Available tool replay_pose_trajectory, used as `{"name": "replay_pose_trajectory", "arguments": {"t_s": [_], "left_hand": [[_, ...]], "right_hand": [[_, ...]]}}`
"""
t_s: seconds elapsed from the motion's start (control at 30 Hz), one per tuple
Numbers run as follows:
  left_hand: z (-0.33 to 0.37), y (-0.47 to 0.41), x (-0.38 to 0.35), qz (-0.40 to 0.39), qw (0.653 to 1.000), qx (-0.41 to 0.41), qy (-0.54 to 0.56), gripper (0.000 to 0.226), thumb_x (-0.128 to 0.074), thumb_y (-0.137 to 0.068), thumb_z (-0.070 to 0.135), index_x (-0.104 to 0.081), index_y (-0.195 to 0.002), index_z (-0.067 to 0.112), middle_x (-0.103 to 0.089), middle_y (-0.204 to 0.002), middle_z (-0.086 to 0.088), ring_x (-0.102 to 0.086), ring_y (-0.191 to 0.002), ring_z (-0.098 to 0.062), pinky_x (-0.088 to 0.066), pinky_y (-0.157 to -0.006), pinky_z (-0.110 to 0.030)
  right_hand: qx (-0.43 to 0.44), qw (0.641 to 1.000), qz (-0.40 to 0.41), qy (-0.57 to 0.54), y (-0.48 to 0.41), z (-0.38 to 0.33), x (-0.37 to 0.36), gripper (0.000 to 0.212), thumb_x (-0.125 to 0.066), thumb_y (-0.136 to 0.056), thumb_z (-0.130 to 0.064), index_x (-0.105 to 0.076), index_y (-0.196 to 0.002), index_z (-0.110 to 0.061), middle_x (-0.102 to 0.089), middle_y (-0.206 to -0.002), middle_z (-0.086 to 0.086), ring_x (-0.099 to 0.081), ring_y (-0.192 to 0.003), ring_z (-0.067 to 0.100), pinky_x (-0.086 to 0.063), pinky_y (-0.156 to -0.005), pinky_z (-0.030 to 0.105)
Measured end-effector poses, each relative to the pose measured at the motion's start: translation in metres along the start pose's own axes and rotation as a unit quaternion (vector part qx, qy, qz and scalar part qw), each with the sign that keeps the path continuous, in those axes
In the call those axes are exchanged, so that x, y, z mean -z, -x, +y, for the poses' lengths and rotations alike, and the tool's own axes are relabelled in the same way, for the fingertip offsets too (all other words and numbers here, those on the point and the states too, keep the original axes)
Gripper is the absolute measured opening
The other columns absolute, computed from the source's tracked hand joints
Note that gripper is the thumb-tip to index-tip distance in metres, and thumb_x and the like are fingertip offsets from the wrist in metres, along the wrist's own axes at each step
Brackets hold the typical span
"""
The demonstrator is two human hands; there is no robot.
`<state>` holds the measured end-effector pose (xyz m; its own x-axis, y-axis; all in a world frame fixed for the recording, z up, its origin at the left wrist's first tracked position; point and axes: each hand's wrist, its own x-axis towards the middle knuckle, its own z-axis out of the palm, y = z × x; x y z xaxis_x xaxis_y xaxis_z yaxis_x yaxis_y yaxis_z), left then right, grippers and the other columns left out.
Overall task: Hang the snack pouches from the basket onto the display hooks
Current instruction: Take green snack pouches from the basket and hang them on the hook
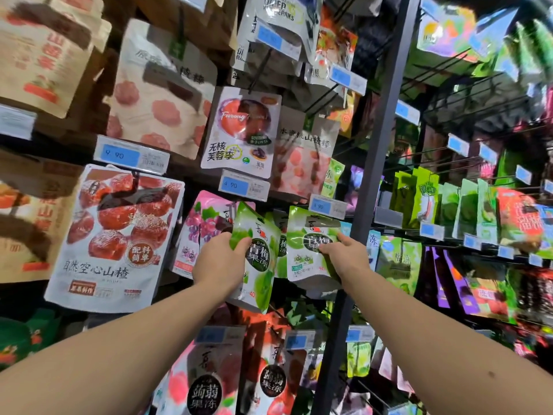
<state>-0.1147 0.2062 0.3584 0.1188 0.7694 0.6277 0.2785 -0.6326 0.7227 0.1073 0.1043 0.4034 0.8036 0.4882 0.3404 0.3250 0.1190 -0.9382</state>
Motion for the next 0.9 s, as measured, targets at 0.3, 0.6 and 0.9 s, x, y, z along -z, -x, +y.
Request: {"name": "replay_pose_trajectory", "arguments": {"t_s": [0.3,0.6,0.9], "left_hand": [[0.004,0.001,0.010,0.029,0.999,-0.008,0.034,0.043,-0.052,-0.102,0.046,-0.049,-0.071,0.016,-0.056,-0.068,-0.001,-0.051,-0.063,-0.018,-0.026,-0.052,-0.031],[-0.015,-0.010,-0.005,0.037,0.994,-0.063,0.085,0.049,-0.061,-0.098,0.041,-0.046,-0.064,0.010,-0.053,-0.061,-0.007,-0.049,-0.059,-0.021,-0.039,-0.060,-0.041],[-0.015,-0.024,-0.014,0.004,0.993,-0.074,0.093,0.039,-0.064,-0.096,0.042,-0.062,-0.069,0.013,-0.064,-0.063,0.000,-0.060,-0.065,-0.018,-0.042,-0.060,-0.034]], "right_hand": [[0.047,0.993,-0.037,0.106,-0.009,0.015,-0.012,0.089,-0.079,-0.084,-0.025,-0.032,-0.159,-0.018,-0.050,-0.149,0.002,-0.062,-0.118,0.027,-0.052,-0.102,0.042],[0.044,0.993,-0.040,0.107,-0.040,0.050,-0.059,0.050,-0.082,-0.077,-0.016,-0.058,-0.120,-0.009,-0.071,-0.106,0.015,-0.069,-0.078,0.024,-0.061,-0.069,0.039],[-0.046,0.962,-0.101,0.249,-0.066,0.063,-0.100,0.050,-0.057,-0.102,-0.033,-0.052,-0.142,-0.004,-0.057,-0.141,0.016,-0.054,-0.131,0.029,-0.047,-0.082,0.014]]}}
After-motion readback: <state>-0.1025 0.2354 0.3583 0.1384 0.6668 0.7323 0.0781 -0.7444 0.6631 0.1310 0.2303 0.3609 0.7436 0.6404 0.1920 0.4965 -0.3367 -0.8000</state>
